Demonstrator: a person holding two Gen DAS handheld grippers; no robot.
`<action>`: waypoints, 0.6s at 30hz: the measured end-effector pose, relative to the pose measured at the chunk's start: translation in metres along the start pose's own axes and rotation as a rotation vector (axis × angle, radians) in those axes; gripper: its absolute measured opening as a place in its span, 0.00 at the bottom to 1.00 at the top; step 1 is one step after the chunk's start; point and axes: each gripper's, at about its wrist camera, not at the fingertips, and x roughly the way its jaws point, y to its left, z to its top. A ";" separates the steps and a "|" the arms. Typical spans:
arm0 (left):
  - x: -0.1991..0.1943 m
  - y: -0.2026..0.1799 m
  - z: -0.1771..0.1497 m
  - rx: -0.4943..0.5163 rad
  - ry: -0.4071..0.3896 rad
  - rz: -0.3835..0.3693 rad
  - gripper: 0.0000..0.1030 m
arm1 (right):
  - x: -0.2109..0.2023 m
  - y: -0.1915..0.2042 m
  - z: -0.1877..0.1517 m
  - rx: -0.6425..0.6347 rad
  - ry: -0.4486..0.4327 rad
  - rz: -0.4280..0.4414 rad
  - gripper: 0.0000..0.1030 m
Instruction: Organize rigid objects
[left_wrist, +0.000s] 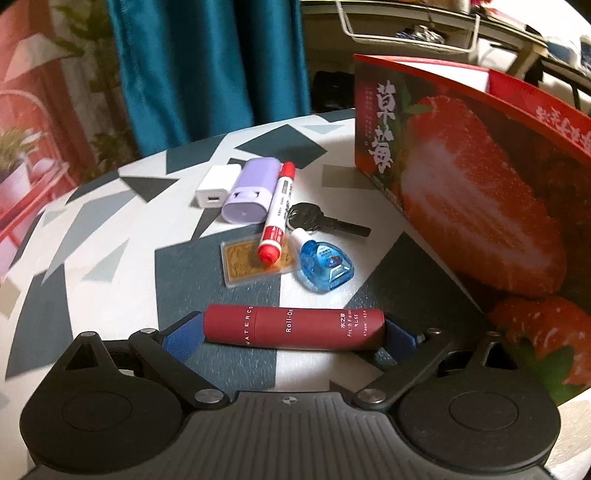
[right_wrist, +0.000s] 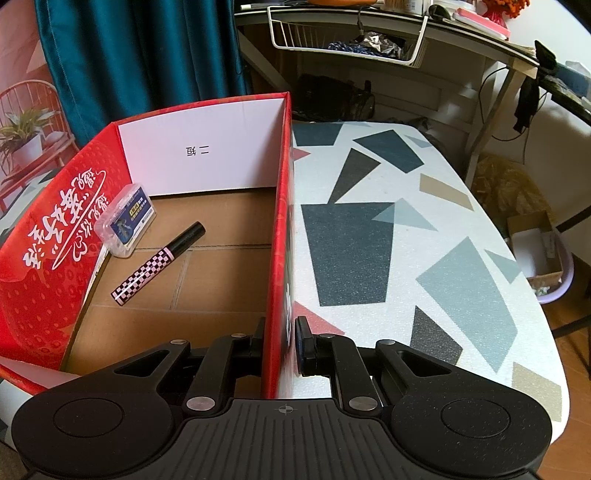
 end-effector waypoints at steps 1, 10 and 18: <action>-0.002 0.001 0.000 -0.015 0.001 -0.002 0.97 | 0.000 0.000 0.000 0.001 0.000 0.001 0.12; -0.023 0.013 0.015 -0.106 -0.047 0.035 0.97 | -0.001 0.001 -0.001 -0.001 -0.008 -0.005 0.11; -0.047 0.011 0.036 -0.127 -0.127 0.019 0.97 | -0.001 0.000 0.000 -0.003 -0.007 -0.002 0.11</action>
